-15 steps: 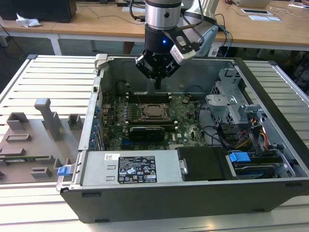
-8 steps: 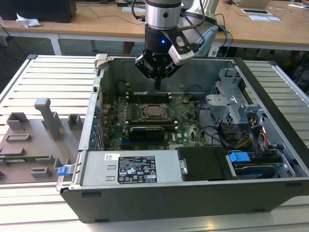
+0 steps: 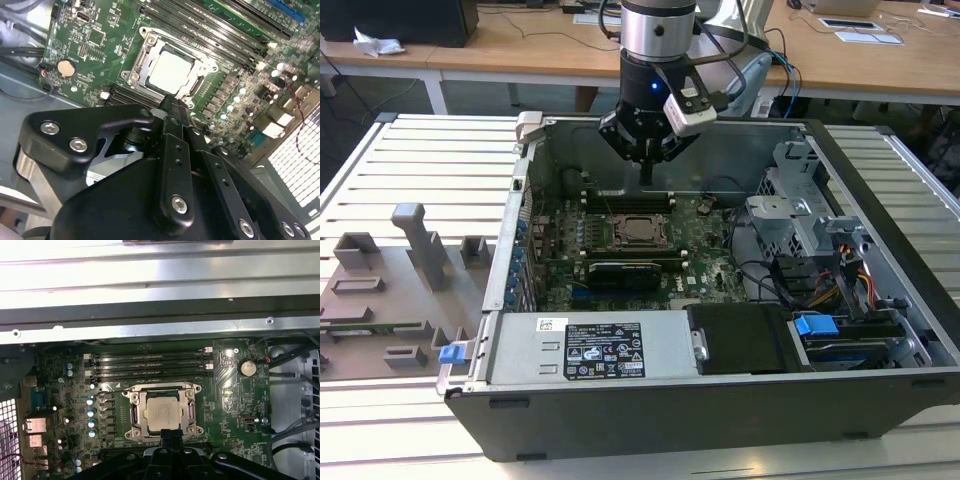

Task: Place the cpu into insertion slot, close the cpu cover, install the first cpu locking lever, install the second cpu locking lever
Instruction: 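Install the first cpu locking lever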

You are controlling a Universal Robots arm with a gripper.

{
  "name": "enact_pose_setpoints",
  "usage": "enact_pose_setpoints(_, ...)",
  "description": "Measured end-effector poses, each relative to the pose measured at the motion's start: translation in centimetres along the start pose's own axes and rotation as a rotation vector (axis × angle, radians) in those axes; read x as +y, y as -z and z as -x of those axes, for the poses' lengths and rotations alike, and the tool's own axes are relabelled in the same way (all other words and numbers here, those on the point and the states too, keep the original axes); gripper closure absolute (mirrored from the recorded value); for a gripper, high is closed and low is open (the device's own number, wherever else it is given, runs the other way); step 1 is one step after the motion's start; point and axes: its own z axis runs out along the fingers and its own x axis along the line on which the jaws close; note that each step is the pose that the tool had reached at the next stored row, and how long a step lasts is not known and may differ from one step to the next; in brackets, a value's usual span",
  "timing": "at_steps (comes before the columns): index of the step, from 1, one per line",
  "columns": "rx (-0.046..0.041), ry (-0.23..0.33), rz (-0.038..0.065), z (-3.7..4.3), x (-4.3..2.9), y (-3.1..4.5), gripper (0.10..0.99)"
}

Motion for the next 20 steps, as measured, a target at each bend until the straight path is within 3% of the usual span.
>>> enact_pose_setpoints(9, 0.0000, -0.003, 0.000, -0.12, 0.00, 0.00, 0.980)
enact_pose_setpoints(15, -0.0001, -0.003, 0.000, -1.61, -0.14, 0.03, 0.980)
enact_pose_setpoints(20, -0.0006, -0.003, 0.000, -3.80, -0.33, 0.06, 0.980)
